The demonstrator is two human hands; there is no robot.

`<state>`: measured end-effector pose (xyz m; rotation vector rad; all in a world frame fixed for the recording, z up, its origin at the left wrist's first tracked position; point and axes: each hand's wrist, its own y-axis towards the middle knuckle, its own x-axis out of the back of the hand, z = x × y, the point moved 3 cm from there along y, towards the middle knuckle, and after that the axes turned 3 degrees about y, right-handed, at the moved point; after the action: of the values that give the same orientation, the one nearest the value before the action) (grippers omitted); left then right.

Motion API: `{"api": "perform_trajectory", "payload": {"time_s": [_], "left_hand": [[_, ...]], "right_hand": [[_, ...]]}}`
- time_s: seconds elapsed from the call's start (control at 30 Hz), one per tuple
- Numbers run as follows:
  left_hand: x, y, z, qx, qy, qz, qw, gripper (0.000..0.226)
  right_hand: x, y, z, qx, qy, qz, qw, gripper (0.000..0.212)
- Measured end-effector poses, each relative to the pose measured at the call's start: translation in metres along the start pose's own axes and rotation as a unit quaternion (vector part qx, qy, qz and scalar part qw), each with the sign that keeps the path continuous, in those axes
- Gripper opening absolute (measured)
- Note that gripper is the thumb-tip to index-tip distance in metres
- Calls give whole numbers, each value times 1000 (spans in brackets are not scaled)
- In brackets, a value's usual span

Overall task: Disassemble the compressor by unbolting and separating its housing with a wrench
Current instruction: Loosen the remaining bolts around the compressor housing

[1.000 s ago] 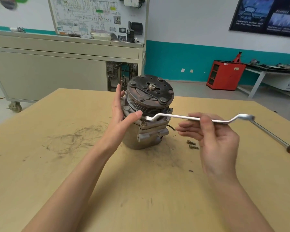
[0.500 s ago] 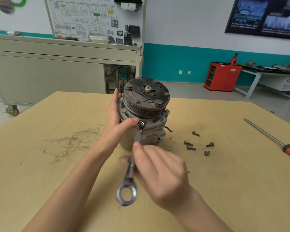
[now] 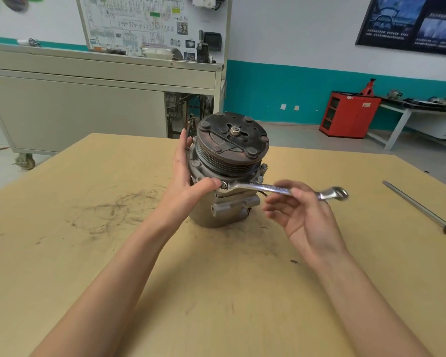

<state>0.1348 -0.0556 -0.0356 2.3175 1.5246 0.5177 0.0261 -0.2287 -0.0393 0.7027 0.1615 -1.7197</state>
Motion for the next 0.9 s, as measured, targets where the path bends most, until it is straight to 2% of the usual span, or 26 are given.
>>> {"api": "perform_trajectory", "payload": {"time_s": [0.07,0.13,0.2,0.27,0.33,0.43,0.47,0.5,0.53,0.6,0.7,0.73,0.77,0.8,0.83,0.9], "left_hand": [[0,0,-1,-2,1,1,1000,112],[1,0,0,-4,-7,8,1000,111],[2,2,3,-5,-14,9,1000,106],[3,3,5,-2,-20,6,1000,99],[3,4,6,-2,-25,2,1000,91],[3,4,6,-7,-31,-4,999,92],[3,3,6,-9,-29,-4,1000,94],[3,3,5,-11,-24,-2,1000,97],[3,2,5,-12,-19,0,1000,99],[3,1,3,-14,-13,3,1000,104],[3,0,2,-10,-10,10,1000,110],[3,0,1,-6,-9,11,1000,111],[3,-1,0,-1,-9,11,1000,112],[2,-2,0,4,-7,11,1000,113],[1,-3,-1,7,-4,11,1000,113],[0,-4,-3,8,6,16,1000,114]], "right_hand": [[1,15,7,-49,15,12,999,40],[-1,19,12,-27,16,30,999,34],[-4,11,18,62,-43,45,996,35],[-11,-6,22,196,-154,58,967,32],[-24,-25,22,331,-305,67,890,28],[-47,-46,15,485,-508,72,708,38],[-53,-51,11,527,-542,75,651,40],[-58,-54,6,555,-563,78,608,40],[-62,-57,0,574,-575,81,577,40],[-68,-61,-12,596,-591,81,538,38],[-69,-65,-26,607,-605,75,510,35],[-65,-66,-27,605,-602,80,515,34],[-60,-66,-27,595,-593,86,536,33],[-51,-66,-26,572,-574,85,580,31],[-42,-65,-23,529,-535,71,655,26],[-24,-51,-14,363,-363,32,858,19]]}}
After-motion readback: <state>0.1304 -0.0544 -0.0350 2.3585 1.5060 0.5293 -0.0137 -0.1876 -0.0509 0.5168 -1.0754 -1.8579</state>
